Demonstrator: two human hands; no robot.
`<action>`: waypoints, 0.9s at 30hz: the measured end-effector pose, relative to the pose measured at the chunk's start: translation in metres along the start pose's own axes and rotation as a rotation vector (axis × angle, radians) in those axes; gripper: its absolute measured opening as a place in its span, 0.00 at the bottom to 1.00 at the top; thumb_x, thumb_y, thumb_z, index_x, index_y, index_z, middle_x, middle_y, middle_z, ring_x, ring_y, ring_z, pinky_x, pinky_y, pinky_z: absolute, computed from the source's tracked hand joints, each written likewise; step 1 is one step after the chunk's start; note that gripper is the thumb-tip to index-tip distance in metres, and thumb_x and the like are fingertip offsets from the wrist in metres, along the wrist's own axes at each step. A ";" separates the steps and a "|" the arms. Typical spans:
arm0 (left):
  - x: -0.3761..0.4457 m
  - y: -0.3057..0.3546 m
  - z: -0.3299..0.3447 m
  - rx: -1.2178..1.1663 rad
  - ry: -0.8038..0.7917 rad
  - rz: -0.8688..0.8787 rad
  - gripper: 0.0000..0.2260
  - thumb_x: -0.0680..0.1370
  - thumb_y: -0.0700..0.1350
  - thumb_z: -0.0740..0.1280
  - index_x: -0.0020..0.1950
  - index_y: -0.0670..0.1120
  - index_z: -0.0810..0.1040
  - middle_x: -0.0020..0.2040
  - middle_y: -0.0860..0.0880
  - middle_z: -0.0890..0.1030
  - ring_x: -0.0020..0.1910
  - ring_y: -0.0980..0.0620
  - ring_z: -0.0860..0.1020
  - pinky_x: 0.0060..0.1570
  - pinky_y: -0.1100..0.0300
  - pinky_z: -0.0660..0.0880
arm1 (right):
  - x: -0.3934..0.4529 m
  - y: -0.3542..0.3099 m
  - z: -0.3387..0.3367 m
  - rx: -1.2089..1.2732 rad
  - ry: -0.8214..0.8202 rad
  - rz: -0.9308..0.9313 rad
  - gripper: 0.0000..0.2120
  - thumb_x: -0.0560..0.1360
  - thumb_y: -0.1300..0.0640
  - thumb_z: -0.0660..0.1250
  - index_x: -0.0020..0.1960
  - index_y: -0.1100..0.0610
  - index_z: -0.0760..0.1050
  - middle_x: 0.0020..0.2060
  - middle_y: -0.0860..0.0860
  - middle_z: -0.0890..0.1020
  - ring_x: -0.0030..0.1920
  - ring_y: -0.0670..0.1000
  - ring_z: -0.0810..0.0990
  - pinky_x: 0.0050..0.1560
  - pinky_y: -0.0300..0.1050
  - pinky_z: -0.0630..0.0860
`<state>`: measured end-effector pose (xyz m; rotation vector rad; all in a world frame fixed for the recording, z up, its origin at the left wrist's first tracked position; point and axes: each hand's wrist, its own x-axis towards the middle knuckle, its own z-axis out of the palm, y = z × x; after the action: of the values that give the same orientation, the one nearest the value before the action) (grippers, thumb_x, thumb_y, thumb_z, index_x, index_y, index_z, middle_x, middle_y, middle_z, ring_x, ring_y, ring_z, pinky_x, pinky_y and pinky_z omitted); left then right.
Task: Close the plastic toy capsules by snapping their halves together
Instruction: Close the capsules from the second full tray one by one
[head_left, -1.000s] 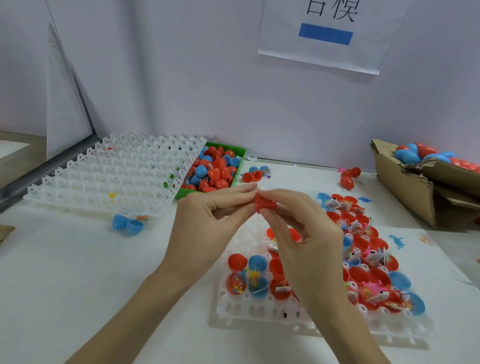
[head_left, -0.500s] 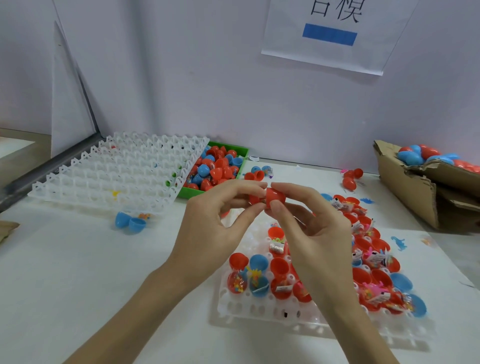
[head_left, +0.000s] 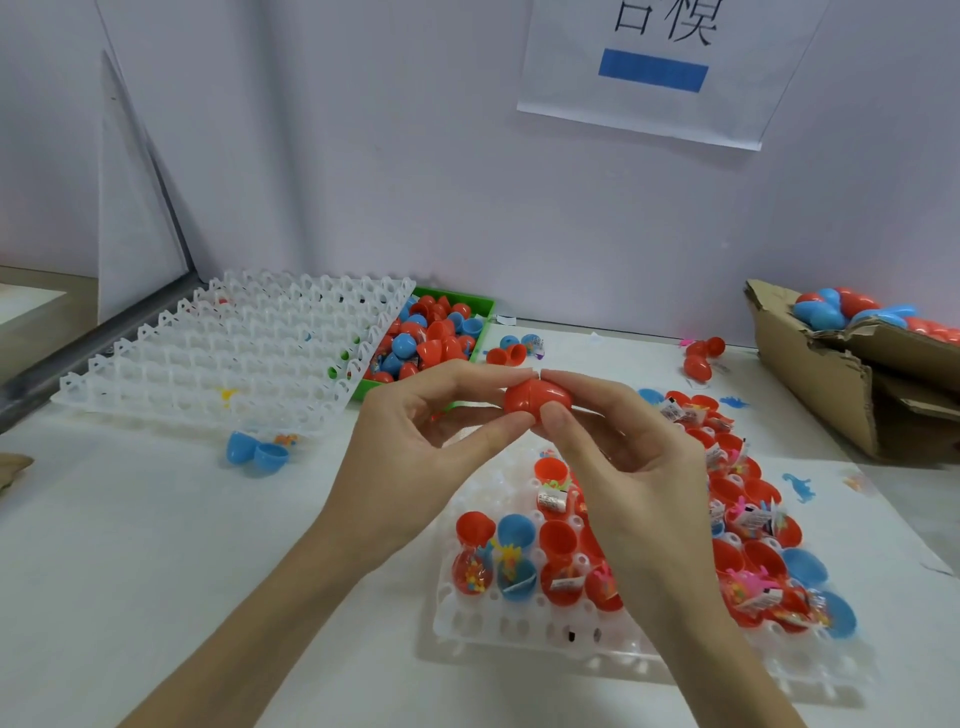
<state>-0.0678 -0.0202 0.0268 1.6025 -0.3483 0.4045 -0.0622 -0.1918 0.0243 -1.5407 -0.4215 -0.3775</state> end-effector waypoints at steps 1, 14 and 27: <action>0.000 0.000 0.000 0.006 -0.005 0.010 0.15 0.75 0.40 0.77 0.61 0.47 0.85 0.54 0.53 0.88 0.55 0.52 0.86 0.56 0.64 0.81 | 0.000 0.001 0.000 0.034 0.007 0.019 0.11 0.76 0.54 0.72 0.58 0.46 0.83 0.50 0.41 0.87 0.53 0.45 0.86 0.51 0.33 0.80; -0.009 -0.001 0.014 0.153 0.144 0.124 0.15 0.74 0.43 0.77 0.61 0.48 0.85 0.54 0.57 0.86 0.55 0.55 0.85 0.55 0.67 0.80 | -0.008 0.001 0.007 -0.163 -0.017 -0.062 0.18 0.82 0.62 0.66 0.71 0.50 0.77 0.53 0.37 0.86 0.51 0.46 0.87 0.49 0.38 0.83; -0.017 0.000 0.031 -0.087 0.216 -0.122 0.10 0.72 0.40 0.80 0.51 0.45 0.86 0.44 0.50 0.88 0.47 0.50 0.87 0.49 0.65 0.82 | -0.009 0.002 0.012 -0.705 -0.006 -0.229 0.21 0.76 0.63 0.73 0.68 0.59 0.77 0.55 0.50 0.84 0.52 0.43 0.79 0.58 0.23 0.70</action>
<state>-0.0813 -0.0515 0.0176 1.4704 -0.1013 0.4576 -0.0699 -0.1799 0.0183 -2.1823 -0.5008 -0.7561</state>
